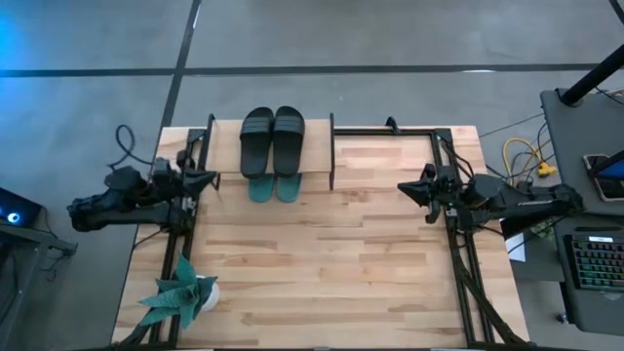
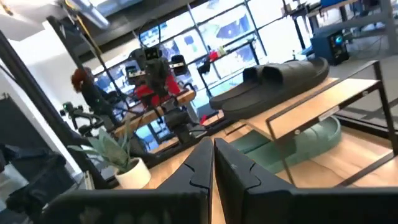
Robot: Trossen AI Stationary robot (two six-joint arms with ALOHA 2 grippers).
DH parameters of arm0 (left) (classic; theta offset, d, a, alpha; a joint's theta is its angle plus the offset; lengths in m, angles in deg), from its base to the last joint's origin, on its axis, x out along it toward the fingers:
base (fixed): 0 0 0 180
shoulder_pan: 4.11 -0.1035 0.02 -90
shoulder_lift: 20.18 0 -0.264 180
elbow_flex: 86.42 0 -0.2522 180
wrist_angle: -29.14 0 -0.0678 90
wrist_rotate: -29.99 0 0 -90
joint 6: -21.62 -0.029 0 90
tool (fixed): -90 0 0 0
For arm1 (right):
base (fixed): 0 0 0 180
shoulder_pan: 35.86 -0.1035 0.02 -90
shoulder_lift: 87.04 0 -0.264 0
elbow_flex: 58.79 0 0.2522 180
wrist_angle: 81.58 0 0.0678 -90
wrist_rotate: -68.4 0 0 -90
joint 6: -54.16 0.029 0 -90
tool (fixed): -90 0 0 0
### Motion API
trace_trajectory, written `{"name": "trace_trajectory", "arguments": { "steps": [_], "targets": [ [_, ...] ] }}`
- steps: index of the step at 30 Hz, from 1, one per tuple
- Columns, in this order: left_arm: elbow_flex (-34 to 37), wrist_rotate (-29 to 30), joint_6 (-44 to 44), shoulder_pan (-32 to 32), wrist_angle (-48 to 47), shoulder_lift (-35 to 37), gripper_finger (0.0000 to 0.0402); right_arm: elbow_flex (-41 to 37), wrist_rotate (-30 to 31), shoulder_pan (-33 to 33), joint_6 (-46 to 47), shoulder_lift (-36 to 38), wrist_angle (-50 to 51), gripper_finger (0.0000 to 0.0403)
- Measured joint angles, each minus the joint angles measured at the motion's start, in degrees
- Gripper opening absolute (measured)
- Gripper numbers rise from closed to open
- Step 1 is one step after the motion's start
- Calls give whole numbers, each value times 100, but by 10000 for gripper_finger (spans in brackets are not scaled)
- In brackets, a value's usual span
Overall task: Pick and place slides into the shelf
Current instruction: Return to Home Position
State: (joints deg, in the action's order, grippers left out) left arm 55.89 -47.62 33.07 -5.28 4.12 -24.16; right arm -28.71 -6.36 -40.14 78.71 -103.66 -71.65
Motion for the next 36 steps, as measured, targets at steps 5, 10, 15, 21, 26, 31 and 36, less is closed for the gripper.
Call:
{"name": "trace_trajectory", "arguments": {
  "steps": [5, 10, 15, 21, 26, 31, 36],
  "targets": [
    [184, 6, -4, 0, -11, 237, 0, -488, 1, 172, -34, 744, 8, 9],
    [314, 510, -42, -2, 27, 170, 0, -869, 0, 301, -198, 1415, 17, 9],
    [554, 717, 36, 0, 38, 190, 0, -1204, -4, 469, -119, 1651, 61, 9],
    [837, 211, 141, 1, 495, 227, 0, -1589, -261, 633, 356, 1659, -76, 9],
    [1116, 88, 324, 0, 501, 233, 0, -1584, -325, 721, 250, 1659, -245, 9],
    [1468, -75, 699, 0, 501, 232, 0, -1582, -323, 769, 197, 1655, -284, 9],
    [1834, -287, 1025, 0, 487, 242, 0, -1582, -327, 770, 262, 1653, -238, 9]
  ]
}}
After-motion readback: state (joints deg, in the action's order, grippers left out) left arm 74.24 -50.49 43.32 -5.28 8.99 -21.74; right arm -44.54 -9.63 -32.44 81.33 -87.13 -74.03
